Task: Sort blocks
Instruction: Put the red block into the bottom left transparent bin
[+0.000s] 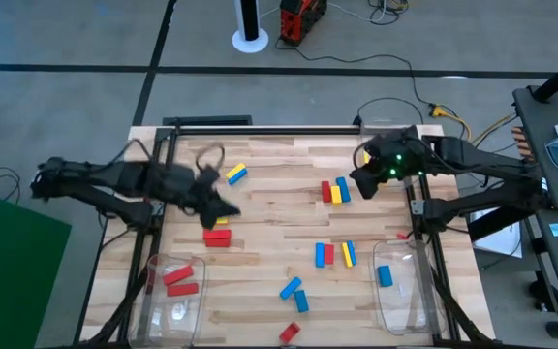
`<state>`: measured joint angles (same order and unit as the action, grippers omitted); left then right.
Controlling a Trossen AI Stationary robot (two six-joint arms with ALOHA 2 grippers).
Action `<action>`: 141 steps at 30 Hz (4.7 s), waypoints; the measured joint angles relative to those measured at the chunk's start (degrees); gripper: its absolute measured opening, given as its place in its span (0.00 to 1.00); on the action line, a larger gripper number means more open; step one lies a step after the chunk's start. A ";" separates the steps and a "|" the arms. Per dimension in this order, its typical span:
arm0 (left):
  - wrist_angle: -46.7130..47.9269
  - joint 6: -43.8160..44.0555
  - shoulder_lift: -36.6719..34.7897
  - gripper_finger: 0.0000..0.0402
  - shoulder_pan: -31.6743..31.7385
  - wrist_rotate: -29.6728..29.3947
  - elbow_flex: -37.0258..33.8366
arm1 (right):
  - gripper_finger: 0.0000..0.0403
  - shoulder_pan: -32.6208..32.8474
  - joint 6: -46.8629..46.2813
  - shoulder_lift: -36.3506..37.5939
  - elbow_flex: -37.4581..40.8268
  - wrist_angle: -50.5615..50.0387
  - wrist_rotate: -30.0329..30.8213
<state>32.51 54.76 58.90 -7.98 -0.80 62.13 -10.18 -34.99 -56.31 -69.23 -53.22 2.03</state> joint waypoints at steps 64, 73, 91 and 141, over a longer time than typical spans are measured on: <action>-18.63 -37.33 63.31 0.00 -24.75 7.87 25.44 | 0.08 27.17 -10.16 -1.88 0.62 -5.20 8.69; -21.90 -37.95 65.11 0.00 -24.30 9.23 25.44 | 0.08 27.17 -10.65 -1.88 0.66 -5.22 8.72; -23.41 -39.65 66.15 0.00 -22.36 9.25 25.34 | 0.08 27.17 -11.63 -1.96 0.68 -5.20 9.65; -24.37 -39.23 68.16 0.00 -21.62 13.78 25.09 | 0.08 27.13 -11.45 -2.43 1.99 -4.98 11.71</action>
<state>8.14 15.53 127.07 -29.60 12.97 87.22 16.95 -46.44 -58.74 -67.24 -58.19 13.74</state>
